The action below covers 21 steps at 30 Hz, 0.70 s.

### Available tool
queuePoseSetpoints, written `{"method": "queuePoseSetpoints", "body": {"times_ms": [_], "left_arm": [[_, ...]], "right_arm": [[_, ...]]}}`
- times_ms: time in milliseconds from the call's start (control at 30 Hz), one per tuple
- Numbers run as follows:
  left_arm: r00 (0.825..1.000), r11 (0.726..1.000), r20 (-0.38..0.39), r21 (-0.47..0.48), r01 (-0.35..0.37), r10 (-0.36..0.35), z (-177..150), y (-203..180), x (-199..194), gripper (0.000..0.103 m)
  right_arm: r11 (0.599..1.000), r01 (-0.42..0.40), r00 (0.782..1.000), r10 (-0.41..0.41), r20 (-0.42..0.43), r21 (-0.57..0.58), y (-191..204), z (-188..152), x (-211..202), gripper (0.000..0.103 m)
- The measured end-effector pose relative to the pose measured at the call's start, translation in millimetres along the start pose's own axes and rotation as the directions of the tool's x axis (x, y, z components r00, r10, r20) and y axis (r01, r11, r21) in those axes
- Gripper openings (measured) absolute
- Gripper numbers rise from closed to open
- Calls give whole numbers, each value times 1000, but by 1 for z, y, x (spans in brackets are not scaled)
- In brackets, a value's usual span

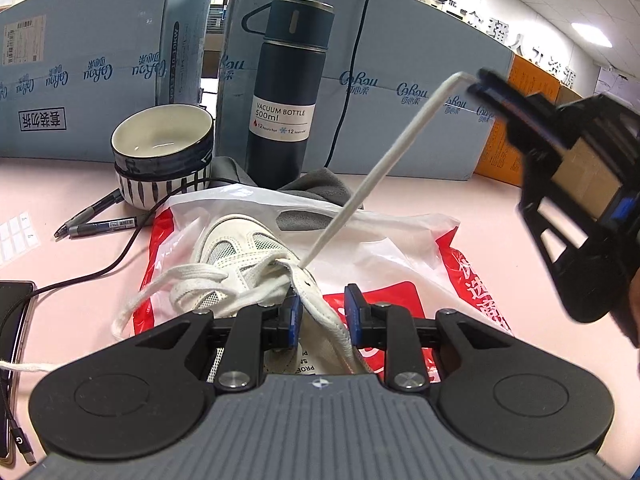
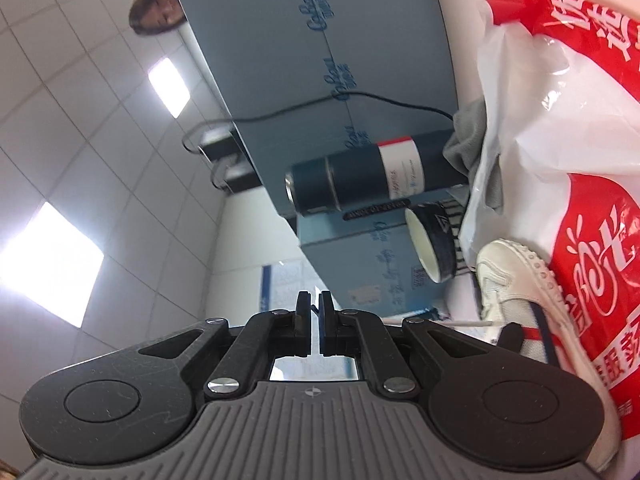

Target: Lace up shoes with both hands

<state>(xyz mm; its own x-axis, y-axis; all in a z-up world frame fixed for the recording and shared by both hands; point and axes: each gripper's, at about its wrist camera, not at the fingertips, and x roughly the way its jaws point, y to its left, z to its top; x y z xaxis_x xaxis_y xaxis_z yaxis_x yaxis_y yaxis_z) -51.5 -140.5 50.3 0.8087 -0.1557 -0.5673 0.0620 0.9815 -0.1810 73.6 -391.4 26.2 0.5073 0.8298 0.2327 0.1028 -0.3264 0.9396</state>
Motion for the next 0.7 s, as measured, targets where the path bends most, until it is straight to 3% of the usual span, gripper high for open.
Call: {"method": "queuePoseSetpoints", "body": {"times_ms": [333,700], "left_arm": [[1000,1000,-2,1,-7,7,0,-1,1,21],[1000,1000,-4,-1,-12,12,0,-1,1,21]], "right_arm": [[989,-150,988,150,48,-4,37,8,-8,4],[965,-260,962,263,76,-43,72,15,-17,4]]}}
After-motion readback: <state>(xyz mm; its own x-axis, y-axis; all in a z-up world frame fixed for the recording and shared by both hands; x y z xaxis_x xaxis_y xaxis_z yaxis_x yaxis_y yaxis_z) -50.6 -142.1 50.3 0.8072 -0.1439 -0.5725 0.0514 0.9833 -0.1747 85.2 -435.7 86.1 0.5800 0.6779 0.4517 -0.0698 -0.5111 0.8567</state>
